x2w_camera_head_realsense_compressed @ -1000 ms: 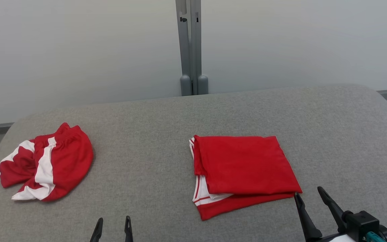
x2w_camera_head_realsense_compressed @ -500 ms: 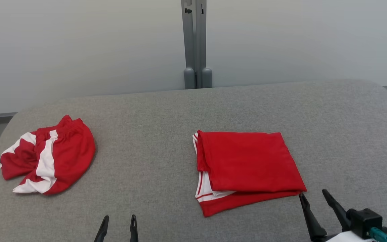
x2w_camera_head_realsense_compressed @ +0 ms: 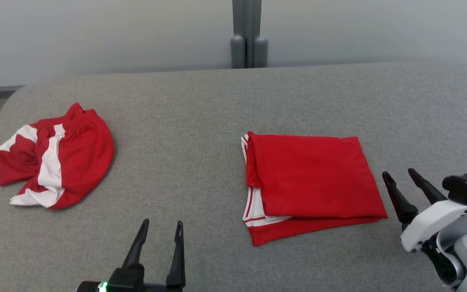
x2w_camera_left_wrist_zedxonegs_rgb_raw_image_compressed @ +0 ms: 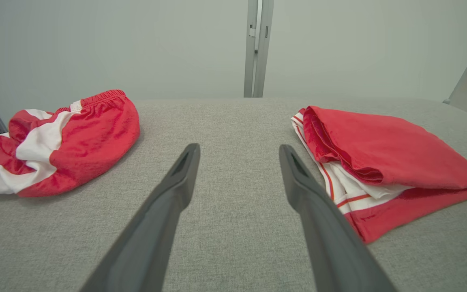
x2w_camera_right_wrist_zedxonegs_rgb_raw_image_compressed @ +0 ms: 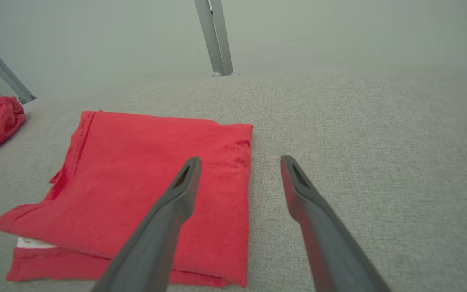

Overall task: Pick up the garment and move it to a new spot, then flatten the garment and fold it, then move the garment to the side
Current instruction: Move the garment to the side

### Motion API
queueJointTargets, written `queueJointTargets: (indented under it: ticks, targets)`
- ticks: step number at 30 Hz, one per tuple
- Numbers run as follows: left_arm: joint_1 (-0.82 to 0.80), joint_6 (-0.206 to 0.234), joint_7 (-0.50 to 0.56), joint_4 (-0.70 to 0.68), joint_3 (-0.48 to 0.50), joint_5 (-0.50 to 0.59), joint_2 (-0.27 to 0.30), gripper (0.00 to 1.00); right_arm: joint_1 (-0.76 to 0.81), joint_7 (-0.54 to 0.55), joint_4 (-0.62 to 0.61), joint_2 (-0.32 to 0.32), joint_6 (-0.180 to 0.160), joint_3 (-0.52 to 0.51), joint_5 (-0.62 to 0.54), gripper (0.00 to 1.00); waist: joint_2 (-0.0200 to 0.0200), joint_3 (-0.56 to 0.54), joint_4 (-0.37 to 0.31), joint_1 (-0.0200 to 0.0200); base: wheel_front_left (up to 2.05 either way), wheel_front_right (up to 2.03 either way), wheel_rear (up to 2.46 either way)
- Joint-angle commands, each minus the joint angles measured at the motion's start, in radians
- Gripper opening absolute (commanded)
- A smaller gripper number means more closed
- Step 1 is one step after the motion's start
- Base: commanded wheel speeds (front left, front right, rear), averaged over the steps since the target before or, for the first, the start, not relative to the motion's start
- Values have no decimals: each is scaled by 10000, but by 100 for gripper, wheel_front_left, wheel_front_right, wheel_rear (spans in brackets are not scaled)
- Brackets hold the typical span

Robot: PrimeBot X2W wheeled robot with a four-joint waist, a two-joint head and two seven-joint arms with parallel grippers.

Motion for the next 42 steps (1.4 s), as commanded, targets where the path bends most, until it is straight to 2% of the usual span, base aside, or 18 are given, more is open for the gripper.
queueJointTargets:
  ticks: [1,3,7,13,14,15,16,17,22,28,34,42]
  targets:
    - [-242,-30,-6,-39,-31,-24,17,100,-340,199,181,-182,0,187,351,100,0,759,409,-1,0,0,0]
    - [-434,10,-6,-71,-104,-100,17,100,-815,448,522,-607,0,492,690,100,0,1027,528,-1,0,0,0]
    - [-703,41,-4,-62,-239,-149,17,100,-1434,838,1106,-915,0,1038,1201,100,0,1418,705,-1,0,0,0]
    - [-1069,85,-6,-38,-381,-135,17,100,-2046,1043,1677,-999,0,1828,1744,100,0,1845,852,-1,0,0,0]
    - [-1127,97,-6,-50,-402,-112,17,100,-2107,1078,1752,-1011,0,1978,1794,92,0,1890,859,-1,0,0,0]
    - [-1196,114,-4,-87,-426,-53,17,100,-2187,1139,1831,-1040,0,2156,1837,35,0,1938,858,-1,0,0,0]
    - [-1246,118,-4,-124,-447,11,17,100,-2267,1148,1882,-1071,0,2281,1864,11,0,1981,847,-1,0,0,0]
    - [-1286,106,-6,-159,-473,54,17,100,-2342,1135,1944,-1079,0,2434,1932,0,0,2026,826,-1,0,0,0]
    - [-1474,77,-4,-475,-526,296,17,100,-2846,783,2075,-1445,-16,2885,1957,0,0,2381,518,-1,0,0,0]
    - [-1916,-90,-6,-1292,-500,766,31,100,-3968,116,2332,-2115,-11,2971,1476,0,0,3509,-264,-1,0,0,0]
    - [-2540,-361,-4,-2340,-547,1277,295,100,-5133,-441,2817,-2949,-10,2530,978,0,0,4833,-994,-1,0,0,0]
    - [-2815,-542,-6,-3408,-605,1612,804,100,-5997,-661,3342,-4391,-8,1493,704,0,0,6089,-1472,-1,0,0,0]
